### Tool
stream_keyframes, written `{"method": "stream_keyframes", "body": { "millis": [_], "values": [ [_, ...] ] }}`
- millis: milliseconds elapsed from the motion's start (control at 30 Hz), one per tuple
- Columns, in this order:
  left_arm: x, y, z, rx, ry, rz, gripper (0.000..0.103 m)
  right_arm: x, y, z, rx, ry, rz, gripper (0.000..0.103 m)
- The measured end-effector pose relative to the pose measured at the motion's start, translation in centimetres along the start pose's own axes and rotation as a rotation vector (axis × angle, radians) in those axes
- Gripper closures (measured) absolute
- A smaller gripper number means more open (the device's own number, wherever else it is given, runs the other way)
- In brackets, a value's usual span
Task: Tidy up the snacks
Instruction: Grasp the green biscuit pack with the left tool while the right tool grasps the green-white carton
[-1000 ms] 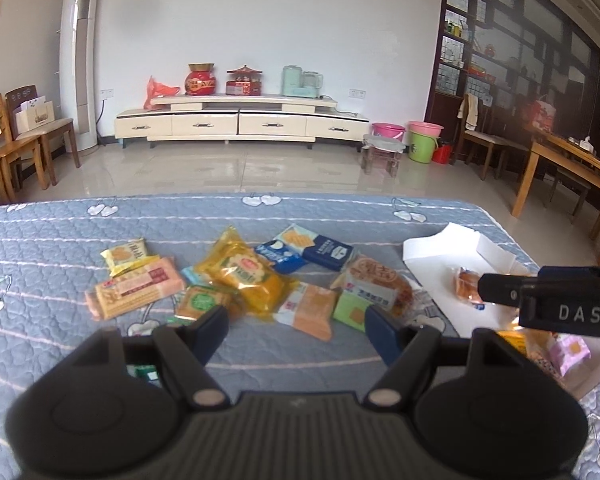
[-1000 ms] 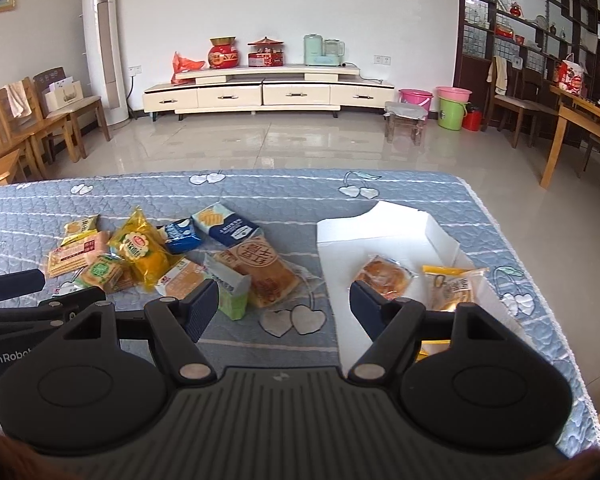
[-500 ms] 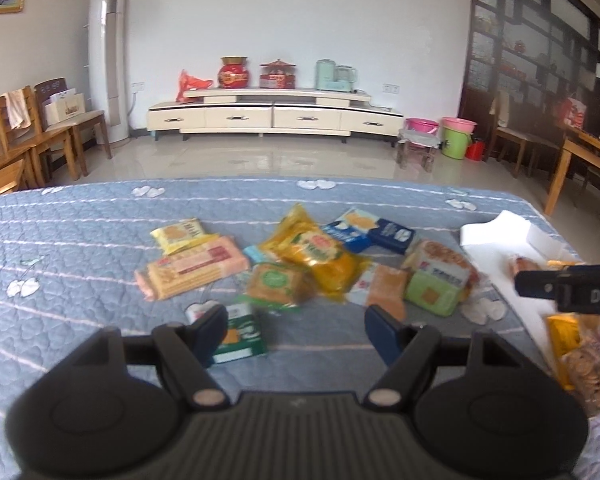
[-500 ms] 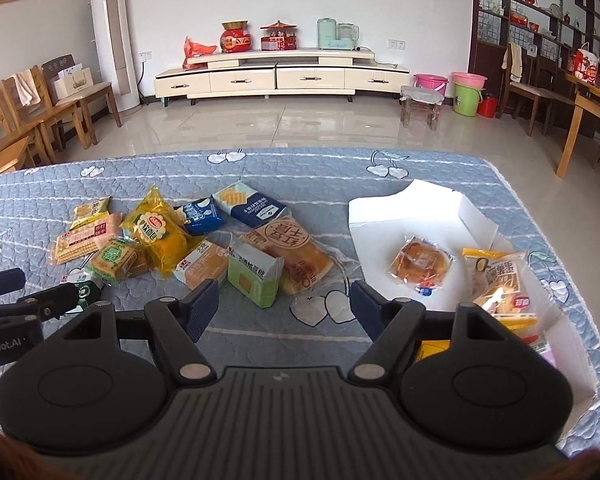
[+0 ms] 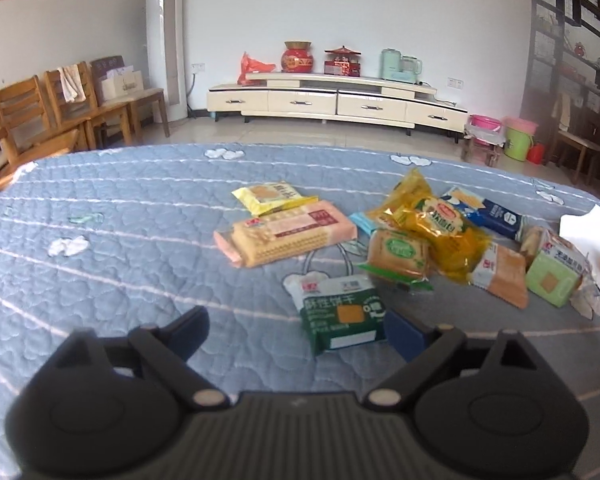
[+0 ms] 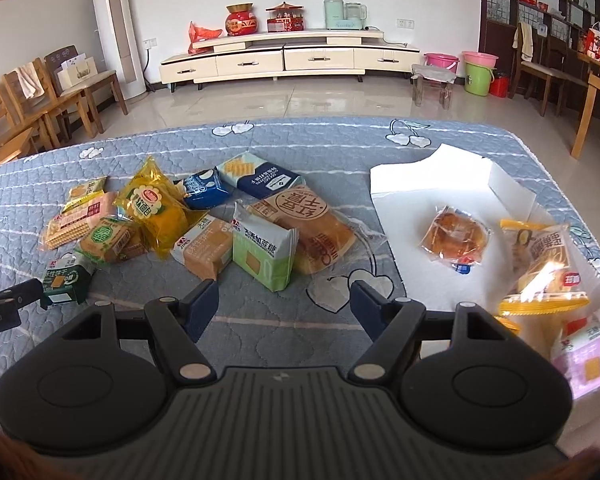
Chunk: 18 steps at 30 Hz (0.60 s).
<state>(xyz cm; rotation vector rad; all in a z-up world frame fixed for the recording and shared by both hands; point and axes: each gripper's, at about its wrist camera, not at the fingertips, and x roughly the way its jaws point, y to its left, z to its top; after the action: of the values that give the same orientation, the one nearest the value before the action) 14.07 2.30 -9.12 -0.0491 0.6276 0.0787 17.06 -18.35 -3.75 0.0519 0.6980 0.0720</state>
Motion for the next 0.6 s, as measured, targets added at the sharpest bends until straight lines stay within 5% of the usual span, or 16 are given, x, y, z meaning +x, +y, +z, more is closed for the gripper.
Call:
{"method": "stream_keyframes", "body": {
  "millis": [133,300,333,467,600],
  "values": [
    [0.7,-1.4,0.3,0.003,-0.002,-0.041,0.001,0.9,0.0,0.0,0.007,0.008,0.0,0.012],
    [3.4,-3.0,0.5,0.024,0.039,0.017,0.001,1.8,0.1,0.1,0.002,0.013,-0.005,0.007],
    [4.1,-2.8,0.4,0.02,0.053,0.018,0.005,2.0,0.1,0.2,0.004,0.015,-0.005,0.007],
    [4.8,-2.4,0.1,0.023,0.063,0.0,0.047,3.2,0.1,0.3,0.009,0.024,-0.007,0.002],
    [4.5,-2.1,0.2,0.029,0.056,-0.027,0.051,4.9,0.3,0.8,0.004,0.033,-0.009,0.002]
  ]
}}
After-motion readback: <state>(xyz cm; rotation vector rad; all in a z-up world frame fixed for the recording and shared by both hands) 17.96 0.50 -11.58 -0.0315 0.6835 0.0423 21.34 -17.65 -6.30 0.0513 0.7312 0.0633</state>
